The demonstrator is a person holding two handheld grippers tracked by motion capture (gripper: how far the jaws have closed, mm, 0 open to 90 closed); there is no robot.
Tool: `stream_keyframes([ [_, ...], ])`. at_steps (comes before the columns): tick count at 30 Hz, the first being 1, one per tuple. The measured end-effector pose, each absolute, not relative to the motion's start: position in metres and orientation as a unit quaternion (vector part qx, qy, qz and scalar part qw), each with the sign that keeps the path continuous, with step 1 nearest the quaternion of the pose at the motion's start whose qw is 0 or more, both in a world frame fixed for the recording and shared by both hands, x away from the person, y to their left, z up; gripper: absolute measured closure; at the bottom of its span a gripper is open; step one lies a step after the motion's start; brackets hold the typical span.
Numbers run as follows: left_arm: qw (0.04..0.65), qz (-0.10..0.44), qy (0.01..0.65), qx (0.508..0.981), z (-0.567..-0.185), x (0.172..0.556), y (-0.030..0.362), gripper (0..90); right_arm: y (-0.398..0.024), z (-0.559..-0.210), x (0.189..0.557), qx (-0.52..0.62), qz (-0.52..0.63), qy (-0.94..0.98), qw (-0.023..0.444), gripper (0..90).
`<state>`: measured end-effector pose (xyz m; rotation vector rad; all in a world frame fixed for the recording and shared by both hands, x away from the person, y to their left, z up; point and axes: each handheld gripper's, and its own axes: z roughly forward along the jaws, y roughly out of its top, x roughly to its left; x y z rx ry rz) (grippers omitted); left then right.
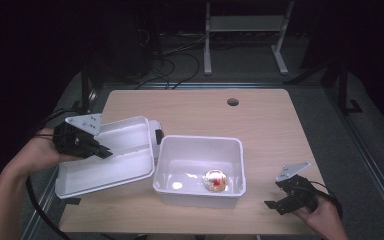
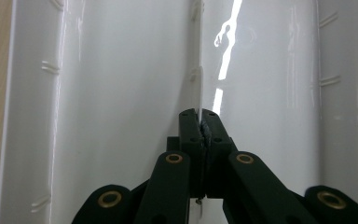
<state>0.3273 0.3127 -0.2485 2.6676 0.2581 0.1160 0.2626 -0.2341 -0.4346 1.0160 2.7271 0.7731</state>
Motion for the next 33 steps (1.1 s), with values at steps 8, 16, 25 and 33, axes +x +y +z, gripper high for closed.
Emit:
stream_keyframes([
  [8,0.226,0.043,0.08,0.97,-0.239,0.332,0.281,89.4,-0.23,-0.434,0.264,0.33,0.256,0.906,0.065,19.0],
  [16,0.213,0.036,0.048,0.975,-0.239,0.342,0.228,89.4,-0.235,-0.431,0.262,0.338,0.265,0.901,0.066,19.1],
  [25,0.21,0.002,0.016,0.978,-0.255,0.355,0.171,89.4,-0.241,-0.431,0.26,0.343,0.265,0.898,0.067,19.0],
  [33,0.204,-0.021,0.002,0.979,-0.268,0.365,0.131,89.5,-0.24,-0.43,0.261,0.344,0.268,0.898,0.067,18.6],
])
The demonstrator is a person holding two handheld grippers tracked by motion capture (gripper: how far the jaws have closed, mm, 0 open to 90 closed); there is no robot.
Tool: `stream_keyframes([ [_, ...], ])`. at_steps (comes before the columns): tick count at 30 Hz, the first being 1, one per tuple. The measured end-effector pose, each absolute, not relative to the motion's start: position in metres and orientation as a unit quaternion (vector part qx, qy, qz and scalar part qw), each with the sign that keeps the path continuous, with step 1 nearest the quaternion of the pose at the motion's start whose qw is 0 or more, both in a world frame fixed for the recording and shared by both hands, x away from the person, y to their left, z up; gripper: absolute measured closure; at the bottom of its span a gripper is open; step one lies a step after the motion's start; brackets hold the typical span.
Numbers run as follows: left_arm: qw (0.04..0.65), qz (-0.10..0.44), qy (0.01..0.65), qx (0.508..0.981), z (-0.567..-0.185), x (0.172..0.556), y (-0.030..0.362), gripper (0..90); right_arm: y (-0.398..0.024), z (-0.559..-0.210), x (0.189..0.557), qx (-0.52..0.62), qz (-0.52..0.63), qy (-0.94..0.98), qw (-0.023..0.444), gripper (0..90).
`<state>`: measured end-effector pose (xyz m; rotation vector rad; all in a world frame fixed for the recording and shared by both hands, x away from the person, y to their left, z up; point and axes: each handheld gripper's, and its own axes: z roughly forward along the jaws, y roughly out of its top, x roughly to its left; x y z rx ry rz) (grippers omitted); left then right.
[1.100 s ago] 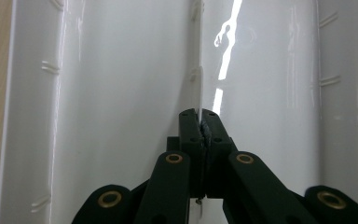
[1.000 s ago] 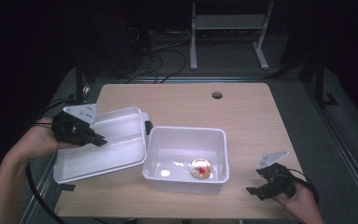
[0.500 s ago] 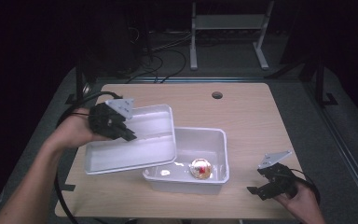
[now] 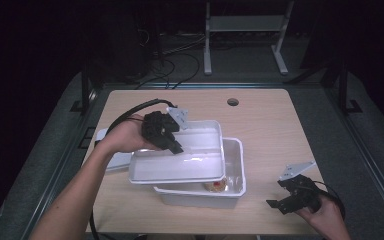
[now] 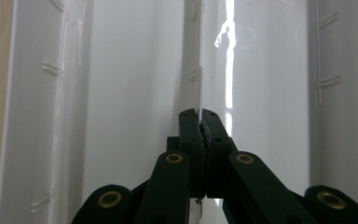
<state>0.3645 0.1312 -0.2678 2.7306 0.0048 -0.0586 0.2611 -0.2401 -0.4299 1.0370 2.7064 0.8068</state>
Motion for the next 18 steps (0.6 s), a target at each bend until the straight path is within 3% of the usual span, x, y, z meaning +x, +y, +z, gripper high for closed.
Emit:
stream_keyframes([
  [18,0.191,-0.038,-0.02,0.981,-0.286,0.37,0.093,89.4,-0.241,-0.428,0.259,0.339,0.266,0.899,0.076,18.9],
])
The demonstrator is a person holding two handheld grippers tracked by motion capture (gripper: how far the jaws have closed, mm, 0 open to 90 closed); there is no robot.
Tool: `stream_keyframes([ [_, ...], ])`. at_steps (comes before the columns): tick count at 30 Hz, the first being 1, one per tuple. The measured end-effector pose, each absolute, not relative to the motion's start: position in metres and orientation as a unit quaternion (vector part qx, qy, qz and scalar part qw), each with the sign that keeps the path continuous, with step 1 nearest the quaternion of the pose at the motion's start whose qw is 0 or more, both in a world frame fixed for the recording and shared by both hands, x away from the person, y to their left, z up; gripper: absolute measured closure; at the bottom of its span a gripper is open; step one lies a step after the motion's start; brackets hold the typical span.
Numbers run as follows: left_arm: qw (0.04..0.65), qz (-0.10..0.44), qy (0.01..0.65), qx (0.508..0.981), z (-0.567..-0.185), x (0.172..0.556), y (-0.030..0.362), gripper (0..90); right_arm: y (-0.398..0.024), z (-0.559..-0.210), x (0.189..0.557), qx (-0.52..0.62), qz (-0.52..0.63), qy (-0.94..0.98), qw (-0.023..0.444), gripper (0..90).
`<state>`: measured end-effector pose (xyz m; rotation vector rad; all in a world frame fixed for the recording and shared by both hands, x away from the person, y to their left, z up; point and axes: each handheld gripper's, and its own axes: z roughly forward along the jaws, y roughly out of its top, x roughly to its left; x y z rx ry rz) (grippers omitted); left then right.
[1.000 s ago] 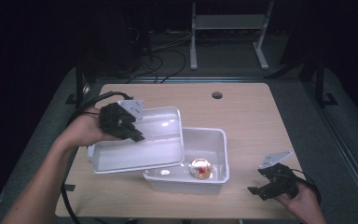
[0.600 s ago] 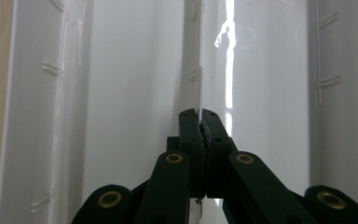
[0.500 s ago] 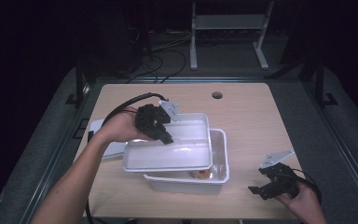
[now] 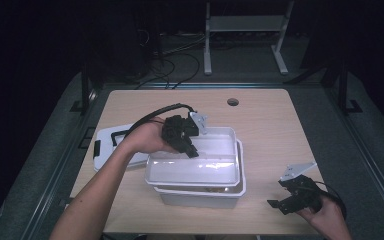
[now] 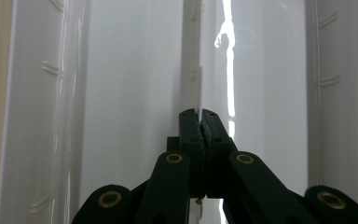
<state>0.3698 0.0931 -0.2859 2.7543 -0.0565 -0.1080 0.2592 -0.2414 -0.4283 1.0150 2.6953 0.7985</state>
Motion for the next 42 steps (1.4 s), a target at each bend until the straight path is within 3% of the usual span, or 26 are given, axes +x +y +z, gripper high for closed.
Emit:
stream_keyframes([
  [42,0.146,-0.05,-0.034,0.987,-0.315,0.371,0.066,88.6,-0.24,-0.425,0.26,0.334,0.277,0.898,0.073,19.0],
])
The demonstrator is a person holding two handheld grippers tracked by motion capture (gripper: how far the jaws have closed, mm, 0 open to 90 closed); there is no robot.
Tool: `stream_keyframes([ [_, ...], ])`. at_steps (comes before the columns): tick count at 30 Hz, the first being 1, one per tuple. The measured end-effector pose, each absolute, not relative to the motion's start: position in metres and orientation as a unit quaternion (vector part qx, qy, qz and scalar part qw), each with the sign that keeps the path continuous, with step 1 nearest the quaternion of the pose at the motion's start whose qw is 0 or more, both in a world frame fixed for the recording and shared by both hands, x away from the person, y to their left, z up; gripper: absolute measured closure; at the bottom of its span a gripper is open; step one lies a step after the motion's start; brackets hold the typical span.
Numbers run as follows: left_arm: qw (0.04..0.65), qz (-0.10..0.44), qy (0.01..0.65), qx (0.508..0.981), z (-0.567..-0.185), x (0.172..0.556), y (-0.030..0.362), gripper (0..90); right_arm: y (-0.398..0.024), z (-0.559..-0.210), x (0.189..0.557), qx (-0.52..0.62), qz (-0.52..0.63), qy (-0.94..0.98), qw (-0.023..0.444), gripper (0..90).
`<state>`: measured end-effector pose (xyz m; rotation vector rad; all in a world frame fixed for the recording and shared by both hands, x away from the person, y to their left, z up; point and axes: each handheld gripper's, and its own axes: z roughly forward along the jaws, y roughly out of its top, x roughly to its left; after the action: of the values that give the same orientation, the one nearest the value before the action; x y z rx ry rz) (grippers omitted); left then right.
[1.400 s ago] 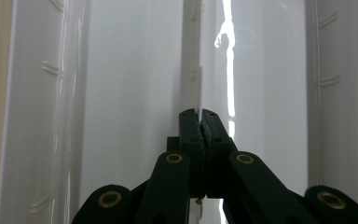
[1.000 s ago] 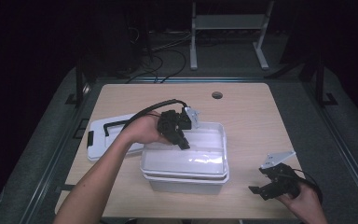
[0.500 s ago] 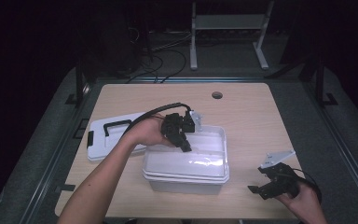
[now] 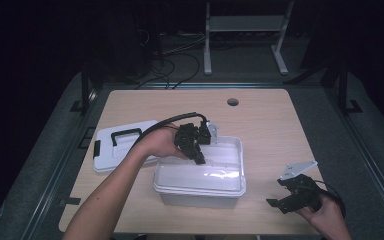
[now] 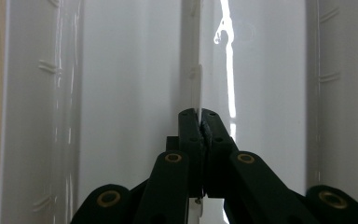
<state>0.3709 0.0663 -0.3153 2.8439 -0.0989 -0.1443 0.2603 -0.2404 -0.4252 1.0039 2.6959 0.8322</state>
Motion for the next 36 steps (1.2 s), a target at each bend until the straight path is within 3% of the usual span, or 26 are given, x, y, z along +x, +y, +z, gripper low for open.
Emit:
stream_keyframes([
  [11,0.162,-0.035,-0.03,0.986,-0.299,0.365,0.083,68.5,-0.24,-0.429,0.261,0.339,0.273,0.898,0.068,18.9],
  [19,0.189,-0.011,-0.016,0.982,-0.28,0.36,0.121,58.3,-0.239,-0.431,0.262,0.341,0.271,0.898,0.064,18.8],
  [36,0.239,0.013,0.057,0.969,-0.273,0.374,0.21,50.9,-0.241,-0.43,0.263,0.345,0.269,0.897,0.064,18.7],
])
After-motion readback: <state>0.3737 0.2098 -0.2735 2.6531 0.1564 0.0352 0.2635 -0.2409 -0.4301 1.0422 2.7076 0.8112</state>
